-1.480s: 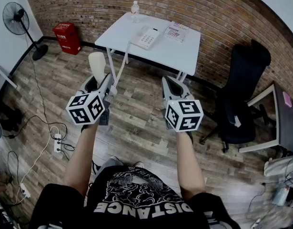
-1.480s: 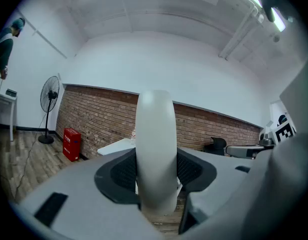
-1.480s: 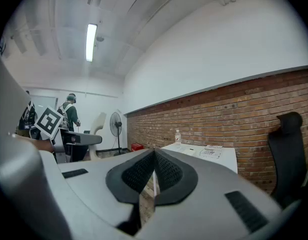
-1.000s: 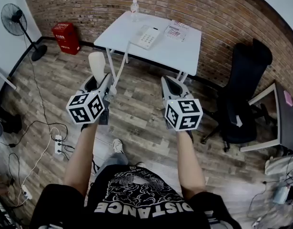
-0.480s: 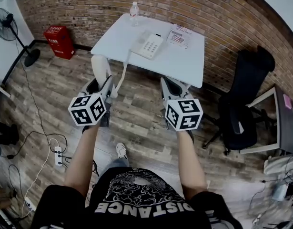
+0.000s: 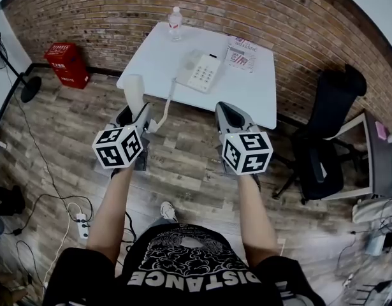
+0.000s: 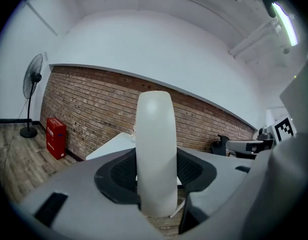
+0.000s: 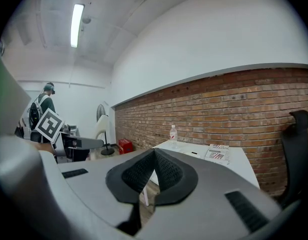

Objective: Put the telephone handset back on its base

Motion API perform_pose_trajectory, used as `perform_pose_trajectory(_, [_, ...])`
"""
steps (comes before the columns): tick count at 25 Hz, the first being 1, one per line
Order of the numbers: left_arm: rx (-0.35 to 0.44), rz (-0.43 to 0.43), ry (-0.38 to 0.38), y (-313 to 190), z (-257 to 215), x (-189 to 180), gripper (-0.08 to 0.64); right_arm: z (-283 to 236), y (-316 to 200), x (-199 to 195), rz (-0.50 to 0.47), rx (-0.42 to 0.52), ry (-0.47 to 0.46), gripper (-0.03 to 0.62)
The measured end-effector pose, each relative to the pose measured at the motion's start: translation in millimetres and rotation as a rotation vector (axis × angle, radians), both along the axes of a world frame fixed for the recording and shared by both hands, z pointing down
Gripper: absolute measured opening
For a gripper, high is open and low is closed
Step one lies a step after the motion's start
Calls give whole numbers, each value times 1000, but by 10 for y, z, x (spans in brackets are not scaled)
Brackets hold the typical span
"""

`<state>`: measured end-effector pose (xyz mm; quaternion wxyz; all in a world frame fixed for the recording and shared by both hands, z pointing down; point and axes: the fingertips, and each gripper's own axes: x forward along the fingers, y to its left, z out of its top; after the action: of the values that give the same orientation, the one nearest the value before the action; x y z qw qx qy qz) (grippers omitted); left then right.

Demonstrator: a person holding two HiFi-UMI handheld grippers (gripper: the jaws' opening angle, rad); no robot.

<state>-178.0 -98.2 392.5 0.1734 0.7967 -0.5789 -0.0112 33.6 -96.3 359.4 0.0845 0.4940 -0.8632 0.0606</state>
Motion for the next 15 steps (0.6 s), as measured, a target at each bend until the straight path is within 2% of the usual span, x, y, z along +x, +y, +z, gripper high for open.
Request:
perform_pose_trajectory(10, [-17, 54, 7, -492, 108, -297, 215, 68, -377, -309, 42, -12, 21, 0])
perform_pose_trajectory(15, [-24, 82, 4, -708, 132, -298, 215, 70, -541, -326, 64, -11, 24, 0])
